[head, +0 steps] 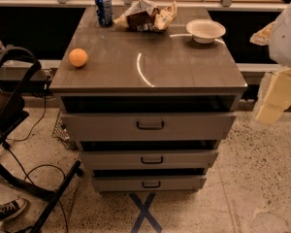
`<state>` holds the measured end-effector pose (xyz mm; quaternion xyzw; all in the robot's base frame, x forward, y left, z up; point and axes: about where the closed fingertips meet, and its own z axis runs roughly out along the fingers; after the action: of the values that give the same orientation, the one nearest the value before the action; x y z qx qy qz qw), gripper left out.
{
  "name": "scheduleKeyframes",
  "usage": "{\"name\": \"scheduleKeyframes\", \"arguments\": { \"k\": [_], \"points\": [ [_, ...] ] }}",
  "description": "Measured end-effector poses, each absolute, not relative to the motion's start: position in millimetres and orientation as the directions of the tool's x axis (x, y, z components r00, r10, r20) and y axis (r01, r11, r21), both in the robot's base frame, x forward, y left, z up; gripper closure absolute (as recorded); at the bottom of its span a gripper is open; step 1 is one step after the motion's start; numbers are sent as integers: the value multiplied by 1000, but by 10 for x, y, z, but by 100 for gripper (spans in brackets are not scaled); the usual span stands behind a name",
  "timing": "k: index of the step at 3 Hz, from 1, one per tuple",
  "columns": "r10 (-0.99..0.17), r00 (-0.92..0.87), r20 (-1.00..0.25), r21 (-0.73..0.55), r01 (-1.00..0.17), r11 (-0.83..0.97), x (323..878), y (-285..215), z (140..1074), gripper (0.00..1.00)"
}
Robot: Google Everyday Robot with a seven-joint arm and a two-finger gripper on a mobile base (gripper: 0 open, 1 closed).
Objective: Open middle drawer
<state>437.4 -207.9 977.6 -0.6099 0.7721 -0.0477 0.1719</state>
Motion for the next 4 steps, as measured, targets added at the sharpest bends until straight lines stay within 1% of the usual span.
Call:
{"name": "scheduleKeyframes", "arguments": {
  "k": [1,2,3,4],
  "points": [
    [-974,-94,-207,-318,-935,158,4220,-1836,9351,0],
    [-974,-32,-223,-328,-938,106,4085,-1748,8778,0],
    [-981,-4,-195,-295,-953,63,3942,-1637,7749,0],
    [-986,-17,-165,-250,-967,59,3806,-1608,7095,0]
  ]
}}
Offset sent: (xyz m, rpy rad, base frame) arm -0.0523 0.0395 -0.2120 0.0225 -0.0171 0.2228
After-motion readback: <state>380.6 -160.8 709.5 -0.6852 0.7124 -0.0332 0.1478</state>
